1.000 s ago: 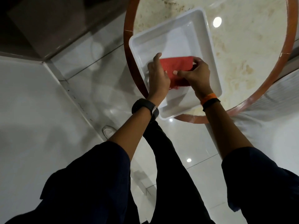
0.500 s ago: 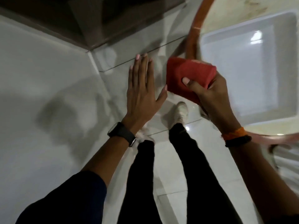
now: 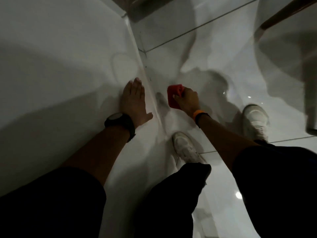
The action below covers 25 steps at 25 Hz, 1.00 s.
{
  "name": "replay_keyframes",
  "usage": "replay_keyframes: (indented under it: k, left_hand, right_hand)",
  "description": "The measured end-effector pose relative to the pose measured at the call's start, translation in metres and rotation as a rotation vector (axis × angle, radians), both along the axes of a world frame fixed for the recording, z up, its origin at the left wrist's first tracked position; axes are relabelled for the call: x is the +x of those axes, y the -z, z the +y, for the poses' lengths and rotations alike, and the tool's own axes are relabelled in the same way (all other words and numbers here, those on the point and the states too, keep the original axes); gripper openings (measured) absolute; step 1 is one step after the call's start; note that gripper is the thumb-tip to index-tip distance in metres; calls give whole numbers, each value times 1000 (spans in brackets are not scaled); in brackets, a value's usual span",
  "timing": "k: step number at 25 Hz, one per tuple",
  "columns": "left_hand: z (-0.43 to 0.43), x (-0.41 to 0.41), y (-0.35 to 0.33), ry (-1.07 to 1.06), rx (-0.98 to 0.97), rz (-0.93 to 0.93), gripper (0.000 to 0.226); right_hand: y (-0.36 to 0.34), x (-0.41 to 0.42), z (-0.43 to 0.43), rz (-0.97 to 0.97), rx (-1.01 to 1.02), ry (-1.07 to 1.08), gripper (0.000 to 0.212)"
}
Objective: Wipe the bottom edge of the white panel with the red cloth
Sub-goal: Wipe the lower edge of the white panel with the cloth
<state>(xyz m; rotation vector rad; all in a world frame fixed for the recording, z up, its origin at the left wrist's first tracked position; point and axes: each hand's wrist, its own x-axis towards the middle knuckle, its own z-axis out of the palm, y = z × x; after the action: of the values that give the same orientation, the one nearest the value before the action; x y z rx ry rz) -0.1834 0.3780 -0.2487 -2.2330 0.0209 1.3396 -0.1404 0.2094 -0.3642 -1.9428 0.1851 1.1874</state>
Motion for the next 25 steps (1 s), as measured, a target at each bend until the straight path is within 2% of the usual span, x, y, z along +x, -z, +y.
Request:
replay_keyframes:
  k: [4, 7, 12, 16, 18, 19, 23, 25]
  left_hand:
    - [18, 29, 56, 83, 88, 96, 110]
    - [31, 49, 74, 90, 151, 130, 107]
    - [37, 54, 88, 93, 204, 194, 110]
    - [30, 53, 81, 128, 219, 210, 103]
    - [29, 54, 80, 130, 240, 215, 98]
    - [28, 54, 80, 124, 246, 215, 96]
    - [28, 51, 85, 113, 240, 211, 102]
    - [27, 48, 86, 143, 235, 222, 103]
  right_hand:
    - [61, -14, 79, 8, 160, -19, 48]
    - [94, -22, 128, 112, 213, 4, 59]
    - [100, 42, 187, 20, 288, 174, 54]
    - [106, 2, 159, 20, 196, 157, 54]
    - [112, -28, 138, 26, 106, 89, 65]
    - [115, -26, 139, 23, 101, 59, 69]
    - [121, 33, 174, -35, 172, -30, 57]
    - [118, 32, 167, -34, 184, -29, 56]
